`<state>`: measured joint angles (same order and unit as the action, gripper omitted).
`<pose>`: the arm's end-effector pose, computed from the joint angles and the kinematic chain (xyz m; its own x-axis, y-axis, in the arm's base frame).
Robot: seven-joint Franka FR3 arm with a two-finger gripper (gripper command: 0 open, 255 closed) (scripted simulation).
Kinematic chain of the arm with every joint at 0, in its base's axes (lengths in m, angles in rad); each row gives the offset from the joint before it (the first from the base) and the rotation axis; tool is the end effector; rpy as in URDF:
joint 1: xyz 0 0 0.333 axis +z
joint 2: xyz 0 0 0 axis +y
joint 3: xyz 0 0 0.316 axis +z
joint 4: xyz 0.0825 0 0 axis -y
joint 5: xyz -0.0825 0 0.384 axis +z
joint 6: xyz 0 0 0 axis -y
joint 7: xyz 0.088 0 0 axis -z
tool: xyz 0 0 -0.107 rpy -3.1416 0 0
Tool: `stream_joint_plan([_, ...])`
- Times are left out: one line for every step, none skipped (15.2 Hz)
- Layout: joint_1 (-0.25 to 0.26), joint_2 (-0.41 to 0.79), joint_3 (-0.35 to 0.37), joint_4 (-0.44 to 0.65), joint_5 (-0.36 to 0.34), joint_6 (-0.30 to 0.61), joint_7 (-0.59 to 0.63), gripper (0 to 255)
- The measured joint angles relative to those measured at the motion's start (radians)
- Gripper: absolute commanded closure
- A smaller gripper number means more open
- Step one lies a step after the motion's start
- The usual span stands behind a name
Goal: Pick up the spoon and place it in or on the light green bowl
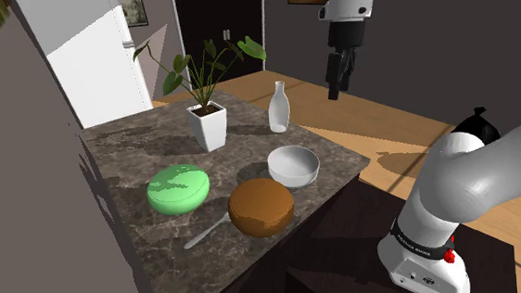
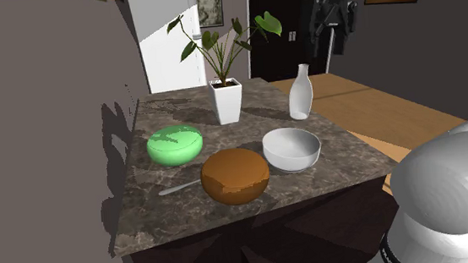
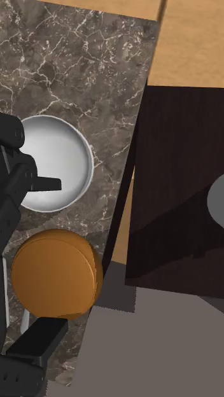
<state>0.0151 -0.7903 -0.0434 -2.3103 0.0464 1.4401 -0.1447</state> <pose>0.2920 -0.0074 0.6022 0.9882 0.1369 -0.0680 0.1308 -0.9875 -0.0878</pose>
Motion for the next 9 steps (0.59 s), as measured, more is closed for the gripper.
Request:
stream_joint_plan([0.000, 0.000, 0.000, 0.000, 0.000, 0.000, 0.000, 0])
stream_joint_plan([0.005, 0.003, 0.000, -0.011, 0.002, 0.016, -0.008, 0])
stream_joint_plan([0.013, 0.017, -0.001, -0.022, 0.005, 0.042, -0.023, 0])
stream_joint_plan([0.021, 0.026, -0.004, -0.042, 0.007, 0.075, -0.041, 0])
stream_joint_plan([0.031, 0.044, -0.006, -0.055, 0.010, 0.109, -0.061, 0])
stream_joint_plan([0.043, 0.068, -0.005, -0.068, 0.015, 0.149, -0.079, 0])
stream_joint_plan([0.053, 0.081, -0.007, -0.088, 0.019, 0.187, -0.099, 0])
stream_joint_plan([0.065, 0.101, -0.005, -0.097, 0.025, 0.221, -0.117, 0])
stream_joint_plan([0.076, 0.117, -0.005, -0.116, 0.031, 0.259, -0.136, 0])
